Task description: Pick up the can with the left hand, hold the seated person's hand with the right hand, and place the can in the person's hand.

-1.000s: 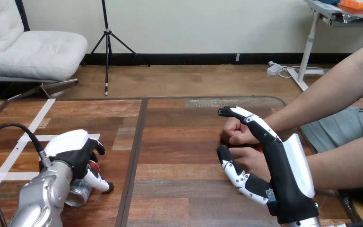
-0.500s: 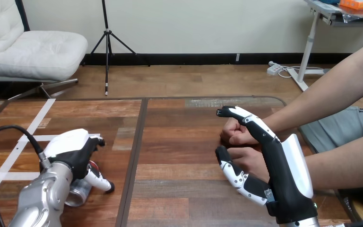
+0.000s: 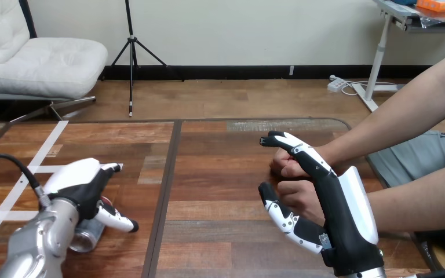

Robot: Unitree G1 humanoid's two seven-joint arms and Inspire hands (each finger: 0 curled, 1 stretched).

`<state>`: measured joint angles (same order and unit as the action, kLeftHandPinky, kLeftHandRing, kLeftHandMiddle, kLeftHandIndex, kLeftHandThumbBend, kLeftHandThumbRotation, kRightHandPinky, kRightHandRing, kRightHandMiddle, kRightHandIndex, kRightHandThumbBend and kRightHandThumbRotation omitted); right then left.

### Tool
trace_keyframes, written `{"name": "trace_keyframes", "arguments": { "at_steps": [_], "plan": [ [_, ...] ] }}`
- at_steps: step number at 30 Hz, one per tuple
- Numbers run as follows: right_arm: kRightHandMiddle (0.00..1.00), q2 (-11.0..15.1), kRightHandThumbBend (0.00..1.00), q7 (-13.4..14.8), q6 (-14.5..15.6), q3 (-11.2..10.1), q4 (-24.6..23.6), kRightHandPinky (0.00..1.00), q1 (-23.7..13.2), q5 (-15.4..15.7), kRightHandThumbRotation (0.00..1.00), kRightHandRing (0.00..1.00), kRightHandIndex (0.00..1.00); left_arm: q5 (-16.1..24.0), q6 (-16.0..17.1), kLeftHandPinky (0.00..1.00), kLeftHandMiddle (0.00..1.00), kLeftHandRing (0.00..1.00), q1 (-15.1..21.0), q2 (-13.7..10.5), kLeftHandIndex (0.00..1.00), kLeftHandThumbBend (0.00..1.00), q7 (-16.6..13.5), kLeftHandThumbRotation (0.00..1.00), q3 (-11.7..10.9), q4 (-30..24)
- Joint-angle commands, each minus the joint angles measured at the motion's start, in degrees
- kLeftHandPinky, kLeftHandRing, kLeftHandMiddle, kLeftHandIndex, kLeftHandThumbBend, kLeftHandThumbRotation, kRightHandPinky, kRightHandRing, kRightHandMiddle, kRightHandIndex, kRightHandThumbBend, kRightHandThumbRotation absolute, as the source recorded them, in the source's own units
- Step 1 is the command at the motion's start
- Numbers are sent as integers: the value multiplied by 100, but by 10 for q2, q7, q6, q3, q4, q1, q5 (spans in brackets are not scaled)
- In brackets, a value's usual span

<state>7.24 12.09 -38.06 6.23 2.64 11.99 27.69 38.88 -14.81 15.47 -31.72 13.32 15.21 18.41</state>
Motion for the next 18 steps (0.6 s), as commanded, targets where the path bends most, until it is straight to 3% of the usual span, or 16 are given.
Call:
{"name": "trace_keyframes", "arguments": {
  "at_steps": [1,3,5,10,18],
  "plan": [
    [85,-2,35,1,2,2,-25,84,-13,-6,1,86,77,46,-76,78,91,87,11,-2,91,88,-4,24,-1,-65],
    [86,-3,36,-6,8,5,-28,84,-12,-15,1,86,77,90,-134,74,90,85,7,10,89,88,-13,26,9,-85],
    [86,-2,36,-9,11,6,-30,84,-11,-15,1,86,77,109,-157,74,90,85,4,15,89,88,-19,26,15,-92],
    [87,2,36,-16,16,7,-35,86,-11,-12,2,86,77,145,-196,74,90,86,-2,22,89,89,-19,29,24,-108],
    [87,9,37,-26,-1,8,-23,88,-15,-26,1,87,76,184,-254,76,91,87,-10,28,90,89,4,36,33,-127]
  ]
}}
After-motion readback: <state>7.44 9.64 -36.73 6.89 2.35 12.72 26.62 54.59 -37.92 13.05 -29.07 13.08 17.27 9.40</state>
